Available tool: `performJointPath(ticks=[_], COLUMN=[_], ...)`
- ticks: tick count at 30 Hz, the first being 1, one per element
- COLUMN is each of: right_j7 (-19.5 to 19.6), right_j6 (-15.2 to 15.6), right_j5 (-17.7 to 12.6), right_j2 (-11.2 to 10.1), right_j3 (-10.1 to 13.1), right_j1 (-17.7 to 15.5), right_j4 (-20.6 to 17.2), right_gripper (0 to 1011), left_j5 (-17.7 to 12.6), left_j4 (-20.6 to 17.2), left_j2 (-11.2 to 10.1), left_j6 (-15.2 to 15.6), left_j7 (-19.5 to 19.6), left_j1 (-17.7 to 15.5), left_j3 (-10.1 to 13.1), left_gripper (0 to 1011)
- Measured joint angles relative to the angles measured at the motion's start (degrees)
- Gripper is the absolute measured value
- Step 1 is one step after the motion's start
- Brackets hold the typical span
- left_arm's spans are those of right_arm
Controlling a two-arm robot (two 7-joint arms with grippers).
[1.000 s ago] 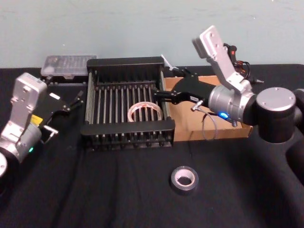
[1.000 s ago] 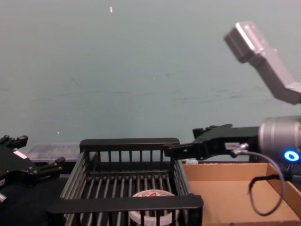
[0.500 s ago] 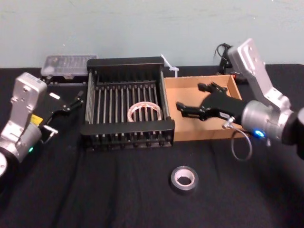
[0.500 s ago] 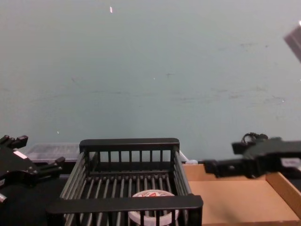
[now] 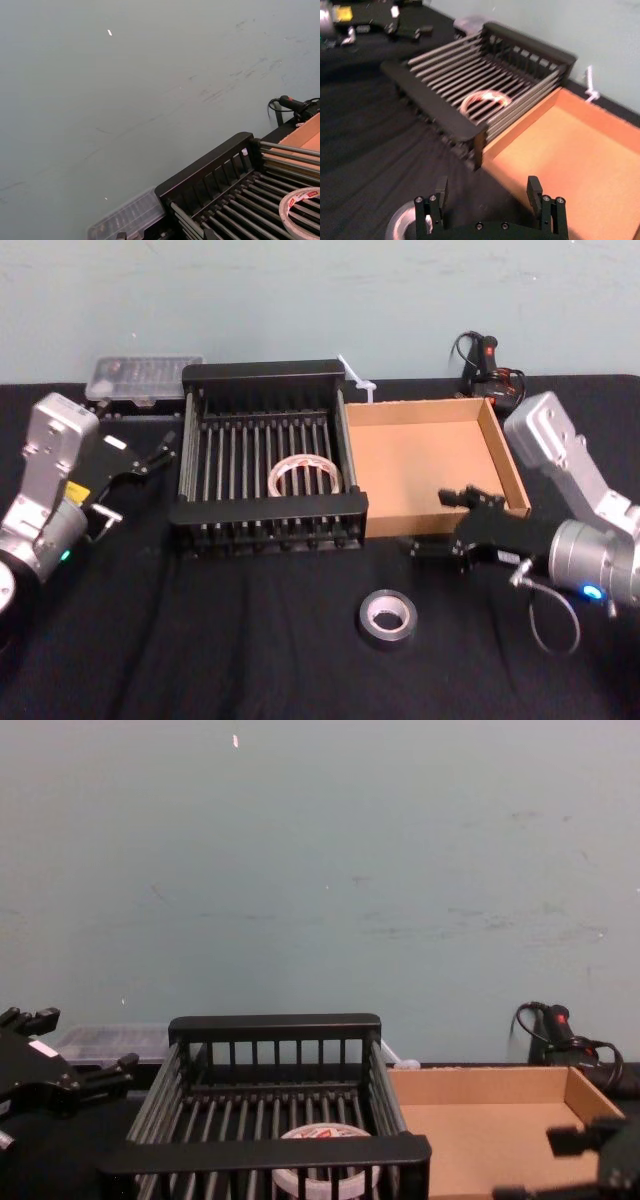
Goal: Pick up the white tape and place it into the black box , Pick up the silver tape and place it into the brown box.
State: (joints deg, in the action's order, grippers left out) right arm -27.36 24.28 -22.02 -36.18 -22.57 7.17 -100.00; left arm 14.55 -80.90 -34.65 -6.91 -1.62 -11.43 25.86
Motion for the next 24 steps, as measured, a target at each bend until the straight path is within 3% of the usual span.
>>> performJointPath(ticks=[10,24], right_j7=[-1.06,-1.55], right_j6=[0.82,2.71], right_j5=[-0.01,0.75], right_j2=[-2.26,-1.22], right_j3=[-3.27,-6.95], right_j1=[-0.98,1.53], right_j4=[-0.82,1.99], right_gripper=[1002,1002], left_j5=[0.0,0.0], left_j4=[0.0,0.0], left_j2=[0.0,0.0], left_j6=[0.0,0.0], left_j7=[0.0,0.0], left_j1=[0.0,0.0], left_j3=[0.0,0.0], left_gripper=[1001,1001])
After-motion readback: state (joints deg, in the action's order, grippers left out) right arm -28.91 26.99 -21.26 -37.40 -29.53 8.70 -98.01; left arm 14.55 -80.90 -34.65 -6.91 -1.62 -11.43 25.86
